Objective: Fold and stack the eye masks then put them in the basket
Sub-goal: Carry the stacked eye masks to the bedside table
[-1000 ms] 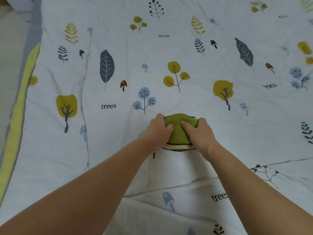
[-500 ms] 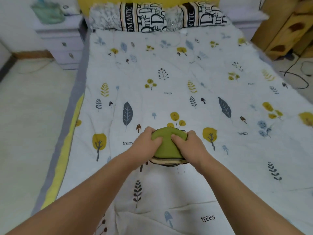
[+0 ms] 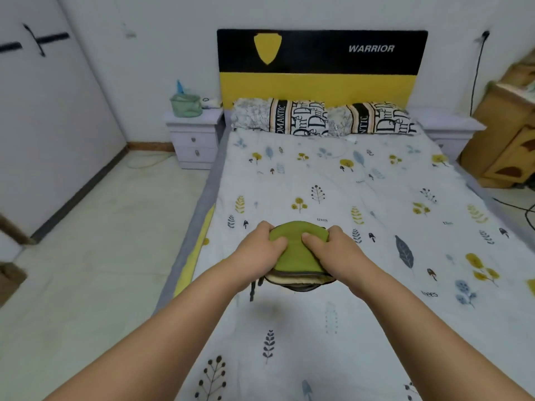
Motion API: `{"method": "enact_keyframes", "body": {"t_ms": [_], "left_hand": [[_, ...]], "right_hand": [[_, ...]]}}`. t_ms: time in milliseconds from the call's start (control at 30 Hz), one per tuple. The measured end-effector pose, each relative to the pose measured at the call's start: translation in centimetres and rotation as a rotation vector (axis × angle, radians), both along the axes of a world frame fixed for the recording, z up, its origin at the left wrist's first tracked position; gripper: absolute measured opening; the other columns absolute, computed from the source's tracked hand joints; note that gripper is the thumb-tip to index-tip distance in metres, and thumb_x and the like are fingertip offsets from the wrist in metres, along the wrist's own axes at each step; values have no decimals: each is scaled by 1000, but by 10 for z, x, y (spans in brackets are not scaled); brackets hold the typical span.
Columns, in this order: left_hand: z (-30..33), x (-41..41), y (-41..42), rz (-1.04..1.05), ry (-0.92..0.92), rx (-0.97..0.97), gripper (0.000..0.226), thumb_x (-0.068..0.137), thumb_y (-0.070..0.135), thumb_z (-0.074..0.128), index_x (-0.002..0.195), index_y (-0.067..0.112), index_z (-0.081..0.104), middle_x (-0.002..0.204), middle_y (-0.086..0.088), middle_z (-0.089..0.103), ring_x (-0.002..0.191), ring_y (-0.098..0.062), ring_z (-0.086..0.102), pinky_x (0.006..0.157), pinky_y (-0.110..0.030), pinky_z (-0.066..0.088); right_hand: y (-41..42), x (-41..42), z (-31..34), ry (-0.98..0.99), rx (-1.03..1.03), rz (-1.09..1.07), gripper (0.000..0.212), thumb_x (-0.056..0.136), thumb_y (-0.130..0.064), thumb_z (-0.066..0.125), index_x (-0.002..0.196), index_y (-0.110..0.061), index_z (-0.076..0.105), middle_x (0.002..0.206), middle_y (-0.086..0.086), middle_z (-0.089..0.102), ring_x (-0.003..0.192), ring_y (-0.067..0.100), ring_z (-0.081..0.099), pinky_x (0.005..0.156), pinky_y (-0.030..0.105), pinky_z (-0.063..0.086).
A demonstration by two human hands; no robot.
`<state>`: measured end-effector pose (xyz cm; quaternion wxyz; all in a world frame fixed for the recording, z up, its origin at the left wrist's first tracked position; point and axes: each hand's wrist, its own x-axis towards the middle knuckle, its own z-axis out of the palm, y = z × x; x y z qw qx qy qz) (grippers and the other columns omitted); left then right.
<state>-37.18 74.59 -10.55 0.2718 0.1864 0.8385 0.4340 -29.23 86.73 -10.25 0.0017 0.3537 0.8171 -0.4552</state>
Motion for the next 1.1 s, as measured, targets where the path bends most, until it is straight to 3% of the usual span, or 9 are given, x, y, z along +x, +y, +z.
{"method": "enact_keyframes", "body": {"t_ms": [67, 167, 267, 500, 633, 733, 1100], "left_hand": [[16, 4, -19, 46, 23, 8, 26, 87, 28, 44, 111, 18, 47, 85, 6, 53, 81, -12, 54, 62, -22, 42], [36, 6, -51, 90, 41, 27, 26, 86, 29, 44, 109, 18, 49, 92, 1, 57, 91, -19, 57, 71, -29, 47], [51, 7, -86, 138, 51, 61, 24, 86, 26, 45, 108, 17, 50, 99, -4, 60, 92, -21, 58, 73, -30, 47], [70, -4, -184, 229, 90, 85, 17, 87, 24, 46, 102, 20, 50, 93, -1, 59, 88, -18, 57, 73, -29, 45], [72, -18, -257, 289, 109, 76, 18, 86, 24, 48, 103, 18, 52, 97, -5, 61, 94, -23, 59, 81, -33, 47], [72, -29, -320, 316, 114, 53, 19, 86, 25, 48, 103, 18, 53, 95, -5, 61, 89, -21, 57, 80, -32, 46], [79, -65, -524, 400, 141, -33, 26, 84, 27, 48, 107, 16, 53, 97, -4, 61, 94, -21, 58, 79, -32, 47]], "right_hand": [[-16, 0, 17, 24, 19, 39, 48, 89, -46, 49, 114, -5, 45, 104, 9, 55, 100, 29, 55, 80, 38, 46], [-44, -1, 38, 65, 18, 112, 50, 90, -44, 49, 117, -3, 44, 99, 8, 51, 91, 26, 51, 74, 34, 41], [-74, -5, 54, 86, 54, 177, 49, 90, -44, 49, 116, -3, 45, 101, 7, 51, 94, 26, 52, 75, 34, 41], [-166, -29, 75, 90, 135, 281, 47, 89, -46, 49, 113, -6, 45, 102, 9, 55, 100, 29, 53, 79, 36, 42], [-239, -49, 77, 114, 140, 328, 49, 89, -45, 50, 114, -4, 47, 108, 12, 58, 103, 31, 56, 82, 37, 44], [-301, -64, 75, 115, 146, 348, 50, 88, -47, 49, 115, -4, 48, 105, 11, 58, 99, 29, 55, 77, 33, 41], [-503, -109, 72, 147, 167, 420, 48, 89, -45, 50, 115, -6, 48, 119, 14, 61, 110, 32, 56, 84, 34, 43]]}}
